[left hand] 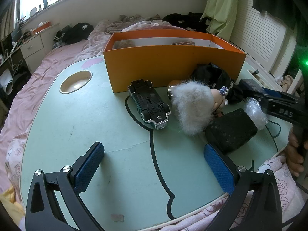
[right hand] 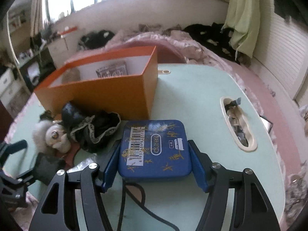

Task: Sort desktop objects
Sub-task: 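Grasp the blue tin on the table with the right gripper and lift it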

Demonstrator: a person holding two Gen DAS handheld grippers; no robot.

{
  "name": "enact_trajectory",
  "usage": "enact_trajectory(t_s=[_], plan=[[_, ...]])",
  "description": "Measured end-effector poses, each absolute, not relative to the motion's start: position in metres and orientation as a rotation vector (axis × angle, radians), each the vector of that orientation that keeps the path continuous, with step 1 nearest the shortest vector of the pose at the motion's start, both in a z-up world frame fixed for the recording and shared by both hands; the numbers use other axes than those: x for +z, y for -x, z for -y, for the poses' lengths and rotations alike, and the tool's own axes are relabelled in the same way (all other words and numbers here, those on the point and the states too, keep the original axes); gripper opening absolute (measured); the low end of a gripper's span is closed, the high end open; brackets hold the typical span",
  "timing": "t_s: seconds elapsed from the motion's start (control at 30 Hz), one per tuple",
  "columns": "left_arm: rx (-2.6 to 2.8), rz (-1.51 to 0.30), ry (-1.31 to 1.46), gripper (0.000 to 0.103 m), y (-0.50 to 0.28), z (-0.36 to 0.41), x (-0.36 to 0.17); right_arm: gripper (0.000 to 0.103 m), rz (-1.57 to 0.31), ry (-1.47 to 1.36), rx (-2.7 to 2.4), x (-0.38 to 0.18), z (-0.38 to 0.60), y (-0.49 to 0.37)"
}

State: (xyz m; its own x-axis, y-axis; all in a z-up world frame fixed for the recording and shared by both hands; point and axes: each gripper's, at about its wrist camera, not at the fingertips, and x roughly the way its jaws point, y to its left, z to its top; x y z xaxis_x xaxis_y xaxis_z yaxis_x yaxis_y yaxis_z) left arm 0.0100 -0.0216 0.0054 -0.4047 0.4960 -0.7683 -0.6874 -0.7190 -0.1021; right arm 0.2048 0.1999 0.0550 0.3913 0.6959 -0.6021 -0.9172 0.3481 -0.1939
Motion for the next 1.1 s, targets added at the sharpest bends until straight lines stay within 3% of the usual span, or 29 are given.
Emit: enact_trajectory(t_s=[0.47,0.87,0.93,1.0,1.1], plan=[[2.143,-0.300,1.066,0.103,-0.009,0.022,0.005,0.067,-0.262,0.543,1.224,0.039,-0.138,-0.199],[2.146,-0.299,1.064,0.103,-0.010,0.022,0.005,0.083,-0.173,0.515,1.270,0.025,-0.137,-0.199],[2.153,-0.296,1.064,0.103,-0.009,0.023,0.005,0.083,-0.167,0.513,1.281,0.025,-0.138,-0.198],[2.154,-0.269,1.065,0.103,-0.008,0.027,0.006,0.066,-0.159,0.505,1.289,0.026,-0.137,-0.198],[2.161,-0.166,1.041,0.103,-0.003,0.041,0.013,0.066,-0.155,0.494,1.305,0.025,-0.134,-0.199]])
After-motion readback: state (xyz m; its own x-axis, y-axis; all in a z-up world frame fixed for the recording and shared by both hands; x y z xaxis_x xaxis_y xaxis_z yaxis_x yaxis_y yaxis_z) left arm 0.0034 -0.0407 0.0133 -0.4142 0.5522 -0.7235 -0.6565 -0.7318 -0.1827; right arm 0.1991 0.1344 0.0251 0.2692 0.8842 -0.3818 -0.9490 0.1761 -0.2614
